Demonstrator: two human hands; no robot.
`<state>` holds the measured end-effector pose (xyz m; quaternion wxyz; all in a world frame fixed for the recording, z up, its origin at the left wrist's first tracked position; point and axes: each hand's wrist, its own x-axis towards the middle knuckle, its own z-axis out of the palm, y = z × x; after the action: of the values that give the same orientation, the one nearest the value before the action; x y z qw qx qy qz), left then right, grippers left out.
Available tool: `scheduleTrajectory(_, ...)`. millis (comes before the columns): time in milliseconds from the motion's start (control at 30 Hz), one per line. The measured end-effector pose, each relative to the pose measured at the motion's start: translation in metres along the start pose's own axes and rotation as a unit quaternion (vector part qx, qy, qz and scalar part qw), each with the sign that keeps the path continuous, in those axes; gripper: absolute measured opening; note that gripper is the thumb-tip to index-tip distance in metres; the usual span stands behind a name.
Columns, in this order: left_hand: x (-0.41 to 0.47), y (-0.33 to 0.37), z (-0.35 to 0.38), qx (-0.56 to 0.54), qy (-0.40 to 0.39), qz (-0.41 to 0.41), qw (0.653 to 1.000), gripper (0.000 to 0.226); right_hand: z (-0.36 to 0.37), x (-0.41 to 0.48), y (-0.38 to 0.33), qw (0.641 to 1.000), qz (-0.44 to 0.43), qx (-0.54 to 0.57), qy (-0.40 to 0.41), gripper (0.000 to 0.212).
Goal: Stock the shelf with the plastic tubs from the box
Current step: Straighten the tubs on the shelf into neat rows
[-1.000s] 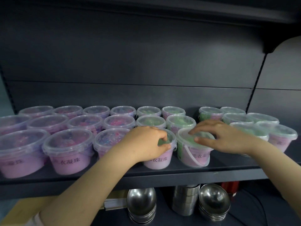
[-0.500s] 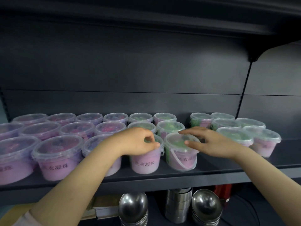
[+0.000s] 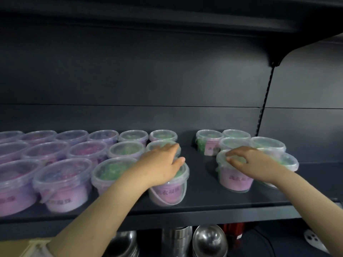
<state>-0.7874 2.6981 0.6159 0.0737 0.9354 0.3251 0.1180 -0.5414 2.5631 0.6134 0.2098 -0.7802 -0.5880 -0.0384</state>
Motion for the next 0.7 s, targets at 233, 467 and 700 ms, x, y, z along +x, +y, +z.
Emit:
scheduleTrajectory(233, 0.002, 0.0, 0.019, 0.029, -0.076, -0.071, 0.994, 0.058, 0.0, 0.008, 0.026, 0.998, -0.003, 0.032, -0.053, 0.031)
scheduleTrajectory(467, 0.0, 0.005, 0.022, 0.041, -0.058, -0.07, 0.995, 0.057, 0.001, 0.009, 0.036, 0.994, -0.011, 0.078, -0.081, 0.035)
scheduleTrajectory(700, 0.003, 0.005, 0.024, 0.052, -0.059, -0.069, 0.995, 0.057, 0.002, 0.004, 0.011, 0.987, -0.007, 0.124, -0.102, 0.039)
